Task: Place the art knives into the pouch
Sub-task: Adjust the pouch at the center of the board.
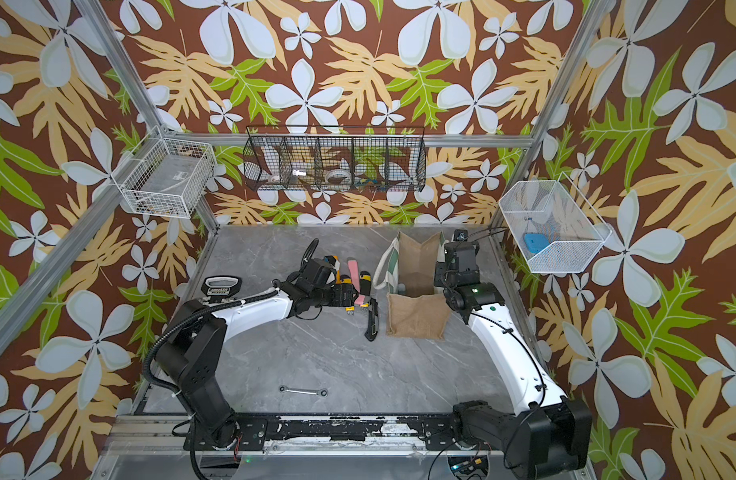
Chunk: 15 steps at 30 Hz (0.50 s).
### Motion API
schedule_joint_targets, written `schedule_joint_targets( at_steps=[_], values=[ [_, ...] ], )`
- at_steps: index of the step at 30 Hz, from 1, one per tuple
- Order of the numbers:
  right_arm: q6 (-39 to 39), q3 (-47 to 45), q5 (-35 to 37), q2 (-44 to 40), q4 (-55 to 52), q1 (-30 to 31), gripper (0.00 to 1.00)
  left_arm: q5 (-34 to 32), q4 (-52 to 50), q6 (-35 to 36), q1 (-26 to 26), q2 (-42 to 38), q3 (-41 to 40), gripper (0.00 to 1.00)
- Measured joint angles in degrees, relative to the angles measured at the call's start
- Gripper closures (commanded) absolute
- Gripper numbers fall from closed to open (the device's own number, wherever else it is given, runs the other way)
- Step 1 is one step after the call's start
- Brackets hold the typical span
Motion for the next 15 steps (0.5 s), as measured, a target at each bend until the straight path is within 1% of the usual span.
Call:
schedule_joint_targets(
  at_steps=[2,3,4,7,10,11,12,13,15],
  values=[
    [0.3,0.0,-0.7,-0.8,-0.2,0.0,0.76,0.2,-0.1,0.0,-0.1,0.3,0.5,0.00],
    [0.3,0.0,-1.4,-1.3,-0.2,0.0,0.67,0.2,-0.1,0.0,-0.2,0.5,0.8,0.00],
    [0.3,0.0,-1.5,-1.8,-0.2,0.0,0.62,0.3,-0.2,0.3,-0.2,0.7,1.1,0.00],
    [0.4,0.1,-3.0,-3.3,-0.4,0.0,0.54,0.2,-1.0,2.1,-0.2,0.7,1.9,0.00],
    [0.4,0.6,-4.5,-4.9,-1.2,0.0,0.43,-0.9,-2.7,5.3,-0.2,0.7,3.1,0.00],
    [0.5,0.8,-4.6,-5.4,-1.5,0.0,0.38,-1.6,-3.3,6.6,-0.2,0.7,3.6,0.00],
    [0.6,0.9,-5.4,-6.1,-1.5,0.0,0.31,-2.3,-4.2,8.0,-0.2,0.8,4.1,0.00],
    [0.6,0.9,-6.0,-6.9,-1.5,0.0,0.27,-3.1,-4.9,9.5,-0.2,0.9,4.7,0.00],
    [0.6,0.6,-6.9,-8.3,-1.5,0.0,0.22,-5.0,-6.5,12.7,-0.2,1.6,5.8,0.00]
  ],
)
